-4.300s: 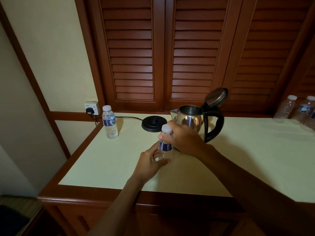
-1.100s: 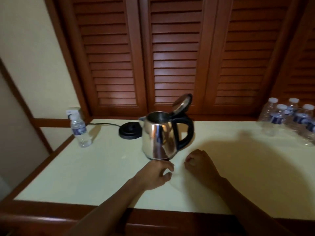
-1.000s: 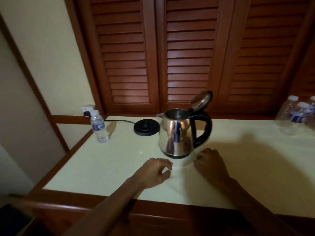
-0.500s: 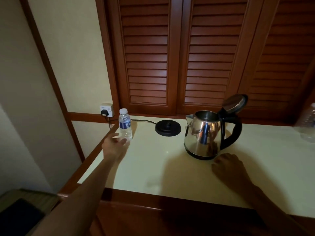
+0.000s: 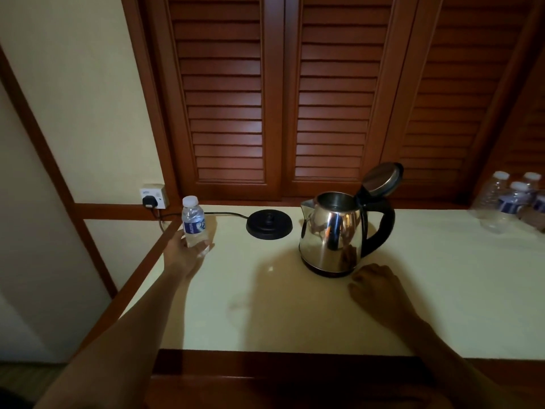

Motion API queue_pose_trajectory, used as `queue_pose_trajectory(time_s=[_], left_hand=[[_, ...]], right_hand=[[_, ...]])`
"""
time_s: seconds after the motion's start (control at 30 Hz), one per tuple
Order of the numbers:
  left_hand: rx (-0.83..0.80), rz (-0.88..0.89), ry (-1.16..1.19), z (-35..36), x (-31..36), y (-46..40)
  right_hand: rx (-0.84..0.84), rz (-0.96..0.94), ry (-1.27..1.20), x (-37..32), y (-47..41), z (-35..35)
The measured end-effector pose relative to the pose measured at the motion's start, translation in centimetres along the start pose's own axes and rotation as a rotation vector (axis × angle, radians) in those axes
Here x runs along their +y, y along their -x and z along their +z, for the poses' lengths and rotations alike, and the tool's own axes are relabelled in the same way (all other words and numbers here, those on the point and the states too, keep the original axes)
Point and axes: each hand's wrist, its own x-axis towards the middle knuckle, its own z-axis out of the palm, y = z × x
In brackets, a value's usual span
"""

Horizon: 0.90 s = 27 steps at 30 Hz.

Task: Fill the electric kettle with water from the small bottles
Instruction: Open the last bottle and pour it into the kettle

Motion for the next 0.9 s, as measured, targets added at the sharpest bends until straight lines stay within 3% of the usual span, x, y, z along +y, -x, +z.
queue_pose_trajectory(time_s=[0.23,0.73,0.9], left_hand=[[-0.036,0.020,-0.129,1.3,0.6,3.3],[-0.071,0.061,-0.023,9.9,4.5,13.8],[-0.135,0.113,-0.027,12.6,5.9,16.2]], right_hand=[[-0.014,0.009,0.000,0.1,-0.1,0.1],[0.014,0.010,-0.172,0.1,0.5,-0.3],[0.128,-0.036,-0.219,0.6,0.9,0.5]])
